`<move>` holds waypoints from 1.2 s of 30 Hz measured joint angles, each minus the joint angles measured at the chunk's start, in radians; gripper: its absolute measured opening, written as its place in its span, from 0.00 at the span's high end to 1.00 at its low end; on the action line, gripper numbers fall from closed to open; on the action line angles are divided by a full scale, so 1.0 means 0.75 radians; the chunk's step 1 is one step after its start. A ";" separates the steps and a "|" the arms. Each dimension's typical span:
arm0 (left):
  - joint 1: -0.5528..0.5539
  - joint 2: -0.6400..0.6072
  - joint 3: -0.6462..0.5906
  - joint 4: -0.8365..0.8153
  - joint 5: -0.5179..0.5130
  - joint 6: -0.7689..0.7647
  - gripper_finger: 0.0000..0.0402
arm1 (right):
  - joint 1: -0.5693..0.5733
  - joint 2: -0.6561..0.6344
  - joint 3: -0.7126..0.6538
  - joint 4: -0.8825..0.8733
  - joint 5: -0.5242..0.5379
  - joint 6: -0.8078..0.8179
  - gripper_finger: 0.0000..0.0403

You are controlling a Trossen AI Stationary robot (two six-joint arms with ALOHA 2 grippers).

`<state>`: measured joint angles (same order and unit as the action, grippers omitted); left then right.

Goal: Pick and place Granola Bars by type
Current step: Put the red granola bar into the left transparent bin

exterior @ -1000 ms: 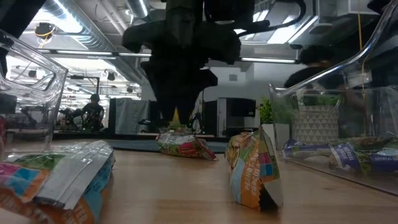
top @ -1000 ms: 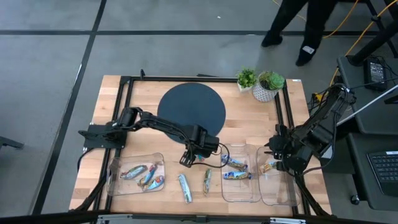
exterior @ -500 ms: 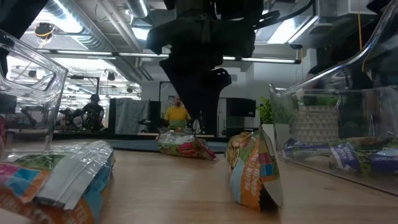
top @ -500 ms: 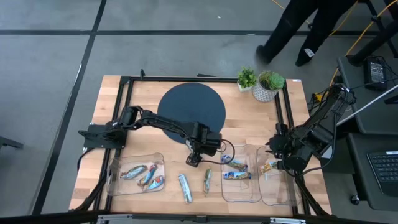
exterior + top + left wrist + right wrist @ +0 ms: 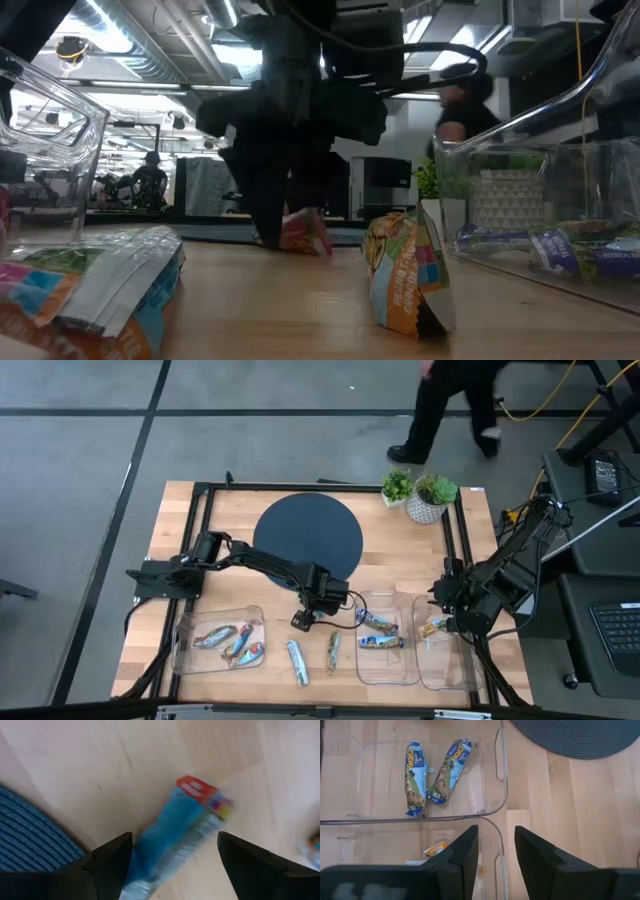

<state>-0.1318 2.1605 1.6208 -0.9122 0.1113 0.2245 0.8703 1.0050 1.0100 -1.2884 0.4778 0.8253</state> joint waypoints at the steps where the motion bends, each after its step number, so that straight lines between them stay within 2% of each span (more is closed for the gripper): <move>1: 0.000 0.000 -0.009 0.013 -0.016 -0.003 0.29 | 0.000 0.000 0.000 0.001 0.000 0.000 0.68; 5: 0.000 -0.007 -0.055 0.067 -0.044 -0.022 0.30 | 0.000 0.000 0.000 0.001 0.000 0.000 0.68; 9: -0.008 -0.008 -0.060 0.075 -0.071 -0.037 0.38 | 0.000 0.000 0.000 0.002 0.001 0.001 0.68; 19: -0.015 -0.017 -0.064 0.063 -0.058 -0.115 0.79 | 0.000 0.000 -0.001 0.004 0.001 0.003 0.68; 24: -0.019 -0.102 -0.068 -0.024 -0.046 -0.123 0.95 | 0.000 0.000 -0.001 0.004 0.020 0.001 0.68; 27: -0.008 -0.183 -0.067 -0.094 -0.088 -0.137 0.97 | 0.000 -0.001 -0.001 0.004 0.037 0.001 0.68; 30: 0.003 -0.274 -0.068 -0.115 -0.135 -0.176 0.95 | 0.000 -0.001 -0.001 0.004 0.039 -0.019 0.68; 36: 0.021 -0.486 -0.066 -0.067 -0.203 -0.271 0.96 | 0.000 0.001 -0.001 0.007 0.049 -0.024 0.68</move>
<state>-0.1159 1.7962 1.5715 -0.9626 -0.0411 0.0214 0.8703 1.0054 1.0093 -1.2832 0.5144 0.8073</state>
